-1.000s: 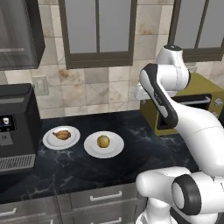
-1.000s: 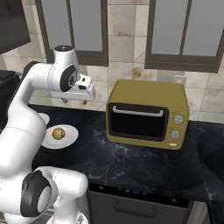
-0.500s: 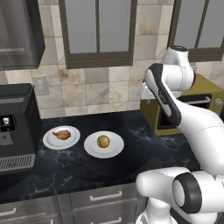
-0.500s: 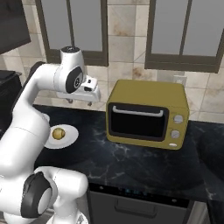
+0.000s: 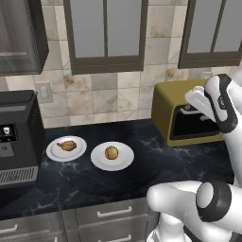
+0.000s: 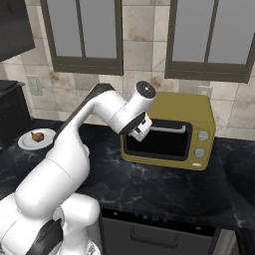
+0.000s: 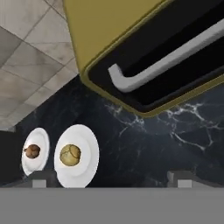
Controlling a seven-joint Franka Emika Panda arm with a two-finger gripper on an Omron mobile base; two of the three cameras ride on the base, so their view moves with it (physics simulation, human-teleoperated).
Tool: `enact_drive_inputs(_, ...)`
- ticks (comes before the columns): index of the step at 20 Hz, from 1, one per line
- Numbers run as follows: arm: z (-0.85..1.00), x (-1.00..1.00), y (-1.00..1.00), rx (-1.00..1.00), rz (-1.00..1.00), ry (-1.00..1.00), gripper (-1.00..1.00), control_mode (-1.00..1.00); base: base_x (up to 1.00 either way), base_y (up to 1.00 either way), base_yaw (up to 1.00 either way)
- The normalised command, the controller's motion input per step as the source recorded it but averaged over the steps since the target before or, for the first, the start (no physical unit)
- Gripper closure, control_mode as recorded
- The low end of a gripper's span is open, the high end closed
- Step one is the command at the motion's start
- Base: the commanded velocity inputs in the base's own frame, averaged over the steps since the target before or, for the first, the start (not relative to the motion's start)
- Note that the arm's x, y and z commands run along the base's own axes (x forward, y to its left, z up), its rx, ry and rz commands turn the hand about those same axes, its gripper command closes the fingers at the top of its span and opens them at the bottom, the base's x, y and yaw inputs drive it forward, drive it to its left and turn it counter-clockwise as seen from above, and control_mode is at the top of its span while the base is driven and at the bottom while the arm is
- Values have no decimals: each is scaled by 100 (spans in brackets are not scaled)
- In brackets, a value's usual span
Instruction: Open the toaster oven door. Place the bread on the top rack in the toaster oven and place the chicken drumstick on the bottom rack.
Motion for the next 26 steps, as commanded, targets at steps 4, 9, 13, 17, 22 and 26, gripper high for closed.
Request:
enact_drive_inputs(4,-11,1,-68,40,-51,-16,-100,-100,0,0,0)
enact_drive_inputs(9,-12,31,-44,25,-38,-11,-100,-100,0,0,0)
enact_drive_inputs(13,-42,44,-33,17,-27,-9,-100,-100,0,0,0)
enact_drive_inputs(17,-45,30,-19,14,-17,-11,-100,-100,0,0,0)
enact_drive_inputs(22,-28,23,-2,4,-10,-7,-100,-100,0,0,0)
enact_drive_inputs(26,-19,17,0,0,-3,-1,-100,-100,0,0,0)
